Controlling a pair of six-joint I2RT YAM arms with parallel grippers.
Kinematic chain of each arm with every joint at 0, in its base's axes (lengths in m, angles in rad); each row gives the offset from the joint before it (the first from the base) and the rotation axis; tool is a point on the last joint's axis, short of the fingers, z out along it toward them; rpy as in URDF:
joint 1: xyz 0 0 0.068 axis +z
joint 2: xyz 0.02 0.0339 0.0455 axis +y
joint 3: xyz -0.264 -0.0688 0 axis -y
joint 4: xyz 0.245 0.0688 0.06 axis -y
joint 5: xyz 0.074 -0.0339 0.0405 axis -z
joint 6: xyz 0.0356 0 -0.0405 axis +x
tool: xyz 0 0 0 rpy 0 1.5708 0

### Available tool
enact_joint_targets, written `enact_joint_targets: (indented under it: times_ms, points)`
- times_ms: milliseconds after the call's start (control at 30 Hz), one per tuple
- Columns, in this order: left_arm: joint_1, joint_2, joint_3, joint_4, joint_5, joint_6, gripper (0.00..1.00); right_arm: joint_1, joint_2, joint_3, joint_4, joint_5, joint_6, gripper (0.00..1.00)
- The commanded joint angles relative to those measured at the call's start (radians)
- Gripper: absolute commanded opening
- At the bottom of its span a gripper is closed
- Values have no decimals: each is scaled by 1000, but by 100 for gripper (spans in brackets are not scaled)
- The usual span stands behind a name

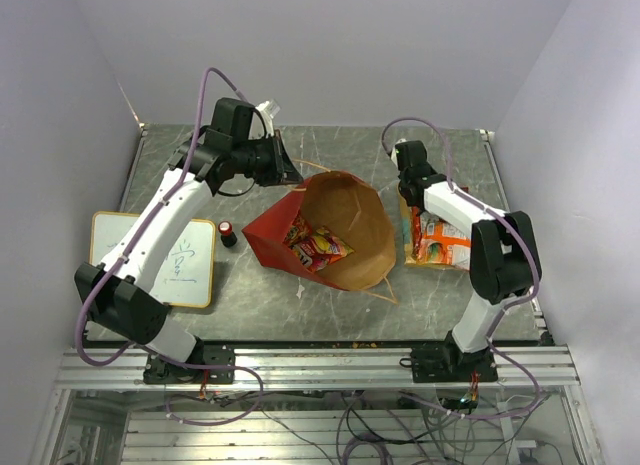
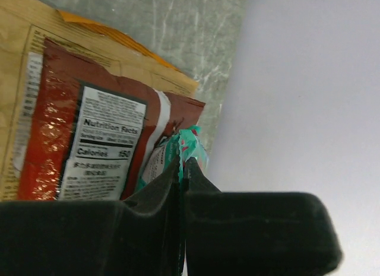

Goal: Take the snacks out of the paper bag
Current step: Place the snack at the center of the board.

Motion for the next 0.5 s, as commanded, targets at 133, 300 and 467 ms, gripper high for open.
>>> enact_joint_targets:
  times_ms: [133,300,467]
  points:
    - [7,-39,-10,19,-11,5,7,20,79,52,-36,6,123,1]
    - [7,-40,-11,20,-13,1,7,22,143,106,-83,-53,221,10]
    - [7,-38,-13,27,-10,-4,7,21,161,160,-140,-151,355,28]
